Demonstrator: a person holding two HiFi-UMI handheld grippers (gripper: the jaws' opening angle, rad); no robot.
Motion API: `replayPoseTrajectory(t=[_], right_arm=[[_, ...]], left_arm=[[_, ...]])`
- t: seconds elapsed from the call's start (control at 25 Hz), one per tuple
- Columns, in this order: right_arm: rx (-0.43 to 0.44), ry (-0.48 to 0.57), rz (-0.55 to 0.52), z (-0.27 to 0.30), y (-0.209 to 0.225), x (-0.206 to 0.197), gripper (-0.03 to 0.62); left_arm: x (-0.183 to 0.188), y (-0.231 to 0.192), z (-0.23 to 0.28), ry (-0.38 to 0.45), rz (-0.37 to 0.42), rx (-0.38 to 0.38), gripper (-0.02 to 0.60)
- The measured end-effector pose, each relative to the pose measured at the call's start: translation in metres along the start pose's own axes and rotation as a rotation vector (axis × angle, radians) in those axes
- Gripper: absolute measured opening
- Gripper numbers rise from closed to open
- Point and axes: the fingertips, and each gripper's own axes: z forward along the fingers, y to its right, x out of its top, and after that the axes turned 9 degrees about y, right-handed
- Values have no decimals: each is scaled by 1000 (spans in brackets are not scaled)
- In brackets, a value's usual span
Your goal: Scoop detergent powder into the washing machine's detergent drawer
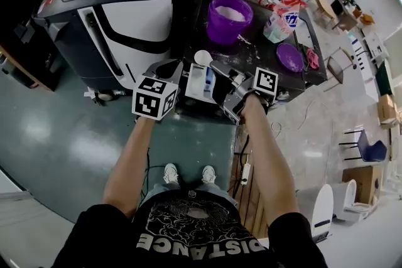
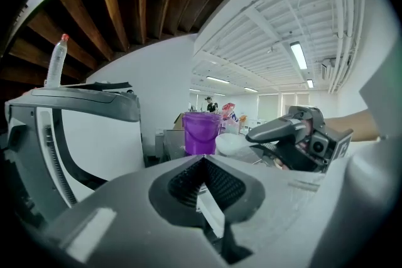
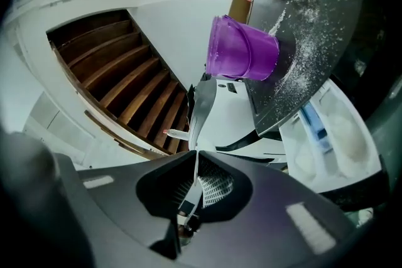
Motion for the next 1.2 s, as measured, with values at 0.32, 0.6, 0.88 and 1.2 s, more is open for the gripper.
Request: replayPoseTrajectory(t=[0.32,0.6,0.88,1.2], right_arm=[[-19,-135,-57,-11,25,7,37],[-58,-264,-117,-18,55,10,37],[-106,-375,-237,-17,85,10,37],[-115,-512,-372,-10,97,2,37]], left_arm=[[-14,12,5,-26,-2,99,5],[-32,22,7,-68,-1,184,5],[-49,25,1,-89,-24,284,5],[-55,34,-5,-103,-36,365,5]])
